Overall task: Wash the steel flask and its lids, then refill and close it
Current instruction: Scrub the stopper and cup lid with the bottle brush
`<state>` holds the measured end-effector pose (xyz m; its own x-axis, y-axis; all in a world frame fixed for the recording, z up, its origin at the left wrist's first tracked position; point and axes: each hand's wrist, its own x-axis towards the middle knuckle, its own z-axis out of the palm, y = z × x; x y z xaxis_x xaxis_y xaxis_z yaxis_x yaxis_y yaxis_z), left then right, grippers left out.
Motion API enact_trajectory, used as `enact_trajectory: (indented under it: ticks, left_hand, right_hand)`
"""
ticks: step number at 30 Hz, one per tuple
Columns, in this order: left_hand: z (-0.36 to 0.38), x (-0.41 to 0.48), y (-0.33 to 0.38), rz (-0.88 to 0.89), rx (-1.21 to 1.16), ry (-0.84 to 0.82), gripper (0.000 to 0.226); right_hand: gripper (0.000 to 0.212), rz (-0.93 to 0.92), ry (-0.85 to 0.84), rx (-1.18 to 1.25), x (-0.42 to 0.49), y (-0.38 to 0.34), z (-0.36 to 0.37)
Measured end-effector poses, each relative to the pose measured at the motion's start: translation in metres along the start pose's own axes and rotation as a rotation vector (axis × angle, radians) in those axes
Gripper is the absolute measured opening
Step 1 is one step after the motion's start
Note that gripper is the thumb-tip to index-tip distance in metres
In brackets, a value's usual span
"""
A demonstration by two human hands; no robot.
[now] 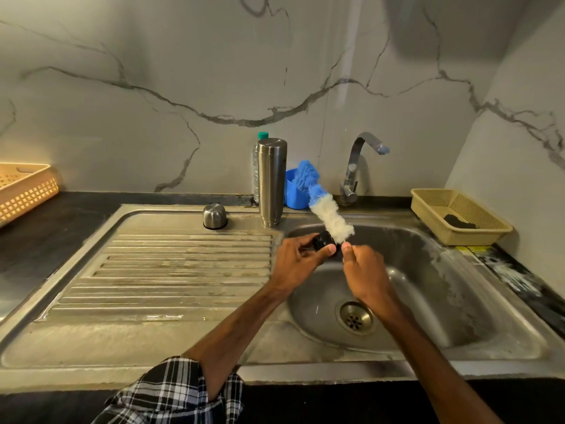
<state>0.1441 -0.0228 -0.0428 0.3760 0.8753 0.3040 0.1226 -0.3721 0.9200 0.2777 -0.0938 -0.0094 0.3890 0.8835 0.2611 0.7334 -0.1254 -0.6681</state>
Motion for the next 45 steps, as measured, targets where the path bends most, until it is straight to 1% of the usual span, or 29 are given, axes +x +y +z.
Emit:
enact_trajectory:
  ticks: [4,6,10,11,13,14,16,18,20,22,24,27,29,32,35,39,43,45]
  left_hand:
    - [-0.018,0.008,-0.006,-0.136,-0.237,0.113,0.036]
    - [-0.013,0.005,-0.005,-0.177,-0.304,0.103,0.036]
    - [0.007,-0.002,0.0,-0.145,-0.303,0.051,0.033]
    - [0.007,-0.002,0.001,-0.122,-0.308,0.065,0.033]
    - [0.002,-0.001,-0.002,-0.122,-0.329,0.146,0.034]
    - [0.0,-0.001,-0.003,-0.131,-0.357,0.197,0.033]
    - [0.002,-0.003,-0.002,-0.112,-0.402,0.26,0.028]
    - [0.006,-0.004,-0.002,-0.066,-0.401,0.292,0.025]
    - [0.009,-0.004,0.001,-0.038,-0.426,0.303,0.031]
    - [0.009,-0.003,0.002,-0.03,-0.434,0.304,0.044]
    - [0.007,-0.002,0.0,-0.033,-0.398,0.29,0.052]
    - [-0.001,0.001,-0.007,0.005,-0.319,0.273,0.049]
    - [-0.008,0.003,-0.009,0.071,-0.26,0.249,0.048]
    - [-0.009,0.004,-0.007,0.157,-0.178,0.164,0.047]
    - [-0.003,0.004,-0.005,0.184,-0.11,0.065,0.05]
    - [-0.012,0.011,-0.008,0.136,-0.129,0.051,0.05]
    - [-0.011,0.009,-0.002,0.08,-0.154,-0.089,0.053]
    - [-0.014,0.008,-0.002,0.039,-0.195,-0.127,0.052]
  right_hand:
    - [0.045,-0.068,-0.005,-0.009,-0.023,0.014,0.015]
    - [0.045,-0.05,-0.015,0.005,-0.027,0.019,0.016]
    - [0.042,-0.014,0.051,-0.017,-0.002,0.004,0.005]
    - [0.043,-0.016,0.068,-0.005,-0.003,0.003,0.008]
    - [0.044,0.003,0.075,0.06,-0.011,0.01,0.022]
    - [0.046,0.017,0.056,0.122,-0.019,0.012,0.029]
    - [0.05,0.073,-0.007,0.318,-0.025,0.01,0.038]
    - [0.049,0.218,-0.036,0.584,-0.024,-0.003,0.04]
    - [0.044,0.365,-0.057,0.808,-0.024,-0.016,0.038]
    - [0.04,0.449,-0.103,0.938,-0.02,-0.02,0.034]
    - [0.041,0.507,-0.217,1.038,-0.013,-0.019,0.025]
    - [0.042,0.615,-0.464,1.191,-0.004,-0.013,0.009]
    - [0.042,0.659,-0.57,1.238,-0.006,-0.011,0.001]
    - [0.041,0.707,-0.587,1.26,-0.004,-0.006,-0.004]
    - [0.04,0.744,-0.561,1.295,0.004,0.002,-0.009]
    - [0.041,0.782,-0.661,1.362,-0.004,0.008,-0.008]
    - [0.039,0.803,-0.667,1.428,-0.001,0.014,-0.012]
    - [0.039,0.817,-0.685,1.446,-0.003,0.015,-0.013]
